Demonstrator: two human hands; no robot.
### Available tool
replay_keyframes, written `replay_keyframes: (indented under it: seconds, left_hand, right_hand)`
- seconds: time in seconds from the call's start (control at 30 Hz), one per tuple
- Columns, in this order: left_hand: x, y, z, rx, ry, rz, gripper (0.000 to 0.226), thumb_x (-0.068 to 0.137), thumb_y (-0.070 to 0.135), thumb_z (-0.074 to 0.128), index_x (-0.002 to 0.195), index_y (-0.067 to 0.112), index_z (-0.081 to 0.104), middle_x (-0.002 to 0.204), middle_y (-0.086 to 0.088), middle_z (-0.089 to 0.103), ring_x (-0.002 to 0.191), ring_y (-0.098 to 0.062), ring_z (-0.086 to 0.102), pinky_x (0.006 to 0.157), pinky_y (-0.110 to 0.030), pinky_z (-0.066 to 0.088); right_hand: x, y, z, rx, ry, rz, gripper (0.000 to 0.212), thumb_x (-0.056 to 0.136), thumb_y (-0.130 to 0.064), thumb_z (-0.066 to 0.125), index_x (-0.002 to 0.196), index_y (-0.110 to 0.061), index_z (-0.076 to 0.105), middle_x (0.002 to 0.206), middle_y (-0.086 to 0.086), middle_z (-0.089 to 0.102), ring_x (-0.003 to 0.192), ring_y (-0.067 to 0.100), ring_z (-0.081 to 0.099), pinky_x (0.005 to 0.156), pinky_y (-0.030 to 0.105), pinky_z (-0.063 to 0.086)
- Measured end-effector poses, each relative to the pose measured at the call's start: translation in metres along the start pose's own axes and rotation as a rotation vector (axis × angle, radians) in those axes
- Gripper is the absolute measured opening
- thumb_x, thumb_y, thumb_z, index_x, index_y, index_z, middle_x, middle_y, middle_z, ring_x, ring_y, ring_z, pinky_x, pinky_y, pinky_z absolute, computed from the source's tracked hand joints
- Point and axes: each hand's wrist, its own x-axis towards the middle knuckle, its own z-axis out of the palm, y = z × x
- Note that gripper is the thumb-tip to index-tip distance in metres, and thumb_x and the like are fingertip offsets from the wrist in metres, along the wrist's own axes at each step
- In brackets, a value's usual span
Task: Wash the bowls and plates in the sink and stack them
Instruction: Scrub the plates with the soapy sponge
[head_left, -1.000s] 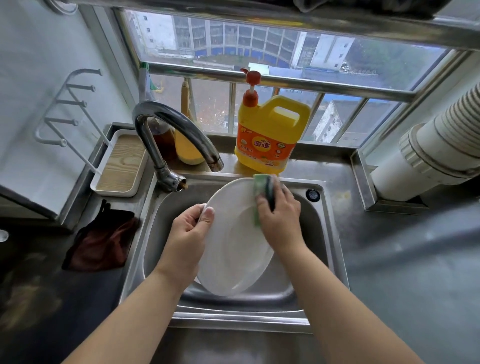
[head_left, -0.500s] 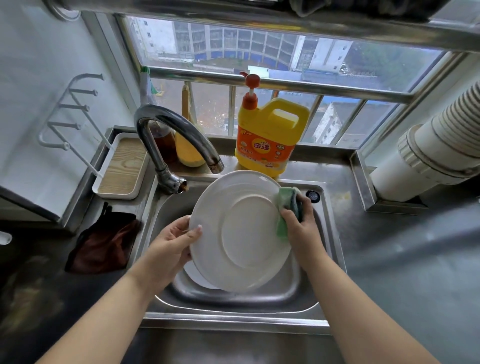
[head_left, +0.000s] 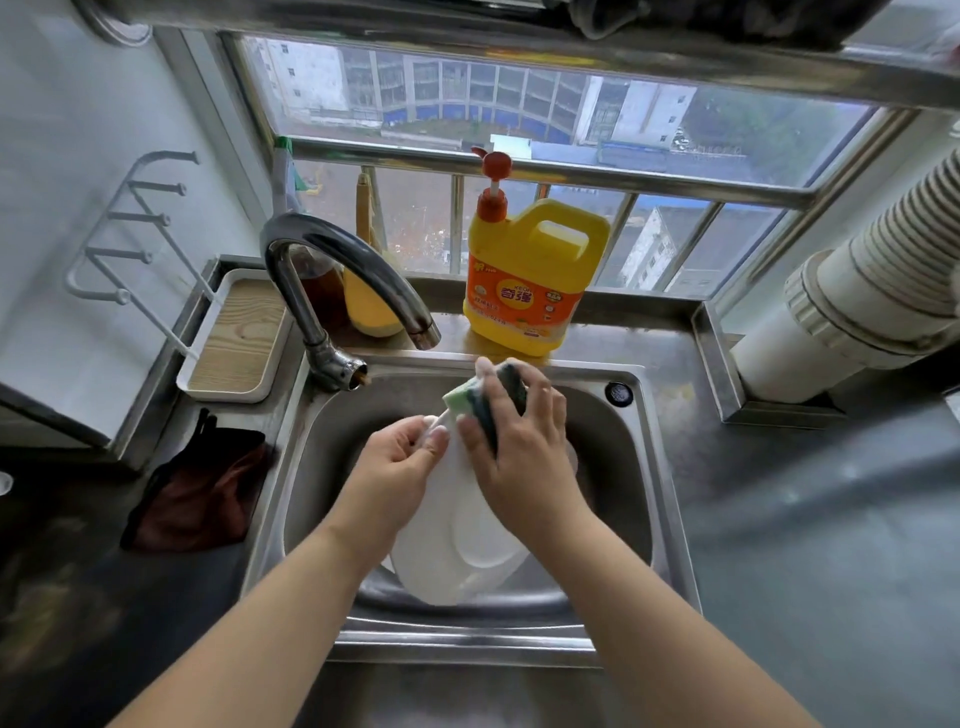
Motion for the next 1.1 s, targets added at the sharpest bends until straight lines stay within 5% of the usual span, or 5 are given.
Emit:
replay_keyframes:
  seconds: [0.2,0.43,0.63,0.87,1.1]
  left_hand:
    - [-0.008,0.004,-0.002,-0.096,0.058,0.024,0.021,0.098,0.014,0.048,0.090,0.004,0.066,0.075,-0.008,0.067,0.065,-0.017,0.063,0.055,-0.026,0.051]
    - [-0.004,0.003,-0.003,-0.063,0.057,0.044,0.019,0.096,0.011,0.050,0.091,0.003,0.067,0.075,-0.008,0.067,0.067,-0.015,0.061,0.060,-0.024,0.051]
    - [-0.008,0.004,-0.004,-0.104,0.070,0.034,0.021,0.096,0.011,0.050,0.087,0.008,0.069,0.073,-0.006,0.068,0.065,-0.014,0.063,0.057,-0.024,0.051]
    - [-0.007,0.007,-0.002,-0.133,0.055,0.044,0.020,0.096,0.010,0.050,0.089,0.008,0.068,0.075,-0.007,0.070,0.066,-0.015,0.064,0.059,-0.024,0.052]
    - [-0.010,0.006,-0.004,-0.170,0.092,0.032,0.033,0.096,0.012,0.049,0.076,0.022,0.074,0.074,-0.003,0.070,0.066,-0.013,0.065,0.058,-0.024,0.053]
  right_hand:
    - [0.022,0.027,-0.012,0.143,-0.033,0.361,0.057,0.097,-0.052,0.032,0.150,-0.035,0.018,0.153,0.000,0.014,0.140,0.019,0.008,0.114,0.040,0.014]
    - [0.005,-0.009,0.000,-0.010,-0.079,-0.050,0.061,0.096,-0.051,0.027,0.151,-0.035,0.006,0.148,-0.004,0.007,0.132,0.018,0.011,0.112,0.035,0.015]
    - [0.025,0.030,-0.009,0.236,0.016,0.319,0.057,0.097,-0.039,0.045,0.150,-0.030,0.023,0.149,0.003,0.027,0.136,0.024,0.020,0.111,0.035,0.021]
    - [0.007,-0.009,0.002,0.054,0.095,-0.052,0.056,0.092,-0.047,0.043,0.146,-0.034,0.032,0.143,0.004,0.039,0.125,0.017,0.027,0.103,0.034,0.028]
    - [0.026,0.037,-0.011,0.247,-0.059,0.522,0.055,0.100,-0.040,0.038,0.151,-0.028,0.021,0.153,0.006,0.025,0.137,0.029,0.019,0.112,0.043,0.021]
